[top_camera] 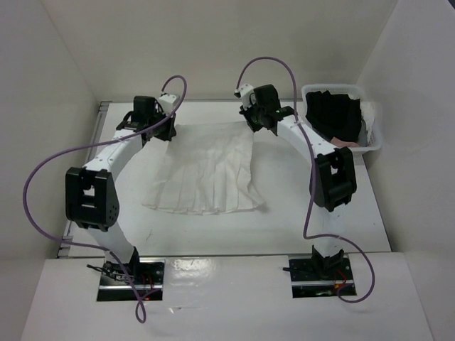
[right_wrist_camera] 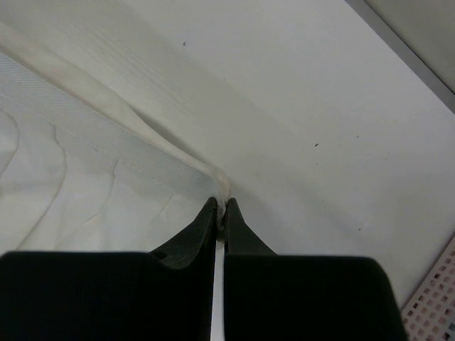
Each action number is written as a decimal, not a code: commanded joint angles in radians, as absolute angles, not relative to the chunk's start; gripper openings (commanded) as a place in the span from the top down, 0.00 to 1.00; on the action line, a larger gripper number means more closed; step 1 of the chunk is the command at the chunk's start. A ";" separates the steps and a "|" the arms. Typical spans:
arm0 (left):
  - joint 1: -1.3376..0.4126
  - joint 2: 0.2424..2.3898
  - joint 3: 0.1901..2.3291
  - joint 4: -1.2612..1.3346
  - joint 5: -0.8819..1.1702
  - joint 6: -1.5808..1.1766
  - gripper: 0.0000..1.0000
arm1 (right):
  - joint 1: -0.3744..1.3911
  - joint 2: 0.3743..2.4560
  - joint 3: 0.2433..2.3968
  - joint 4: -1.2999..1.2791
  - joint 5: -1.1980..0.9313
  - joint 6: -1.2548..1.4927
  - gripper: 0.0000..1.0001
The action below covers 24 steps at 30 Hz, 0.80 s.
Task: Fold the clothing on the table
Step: Flatten the skirt out
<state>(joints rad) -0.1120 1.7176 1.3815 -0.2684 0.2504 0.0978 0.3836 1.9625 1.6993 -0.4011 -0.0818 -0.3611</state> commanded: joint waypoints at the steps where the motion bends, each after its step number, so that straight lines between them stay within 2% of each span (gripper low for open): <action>1: -0.097 1.761 1.405 -0.235 0.221 0.089 1.00 | 0.370 2.044 1.762 -0.356 0.012 -0.402 1.00; 2: -0.097 1.772 1.405 -0.226 0.221 0.089 1.00 | 0.379 2.066 1.773 -0.356 0.029 -0.402 1.00; 3: -0.097 1.791 1.405 -0.225 0.221 0.089 1.00 | 0.379 2.089 1.802 -0.356 0.069 -0.402 0.90; 5: -0.097 1.810 1.417 -0.225 0.210 0.089 1.00 | 0.379 2.158 1.841 -0.367 0.106 -0.402 0.88; 8: -0.097 1.851 1.454 -0.215 0.174 0.080 1.00 | 0.379 2.215 1.925 -0.367 0.147 -0.379 0.72; 9: -0.097 1.873 1.482 -0.215 0.161 0.071 0.91 | 0.379 2.215 1.937 -0.367 0.158 -0.365 0.68; 10: -0.097 1.882 1.494 -0.215 0.147 0.071 0.82 | 0.368 2.227 1.953 -0.367 0.158 -0.353 0.58; 12: -0.097 1.904 1.519 -0.215 0.138 0.061 0.78 | 0.359 2.252 2.017 -0.377 0.158 -0.325 0.51; 13: -0.088 1.904 1.544 -0.215 0.138 0.049 0.70 | 0.359 2.261 2.040 -0.397 0.179 -0.316 0.39; 15: -0.087 1.913 1.569 -0.215 0.129 0.035 0.64 | 0.350 2.284 2.107 -0.426 0.190 -0.295 0.35; 16: -0.087 1.913 1.580 -0.215 0.129 0.023 0.53 | 0.350 2.284 2.126 -0.454 0.199 -0.295 0.29; 19: -0.087 1.893 1.614 -0.236 0.120 0.011 0.35 | 0.350 2.257 2.154 -0.491 0.186 -0.273 0.26; 20: -0.087 1.879 1.614 -0.236 0.120 0.011 0.19 | 0.350 2.220 2.154 -0.491 0.175 -0.273 0.25; 21: -0.087 1.879 1.614 -0.236 0.091 0.011 0.10 | 0.350 2.195 2.135 -0.503 0.166 -0.262 0.23; 22: -0.087 1.864 1.614 -0.247 0.075 0.011 0.03 | 0.350 2.169 2.120 -0.503 0.157 -0.253 0.22; 24: -0.087 1.850 1.614 -0.256 0.040 0.011 0.00 | 0.360 2.079 2.047 -0.503 0.141 -0.253 0.19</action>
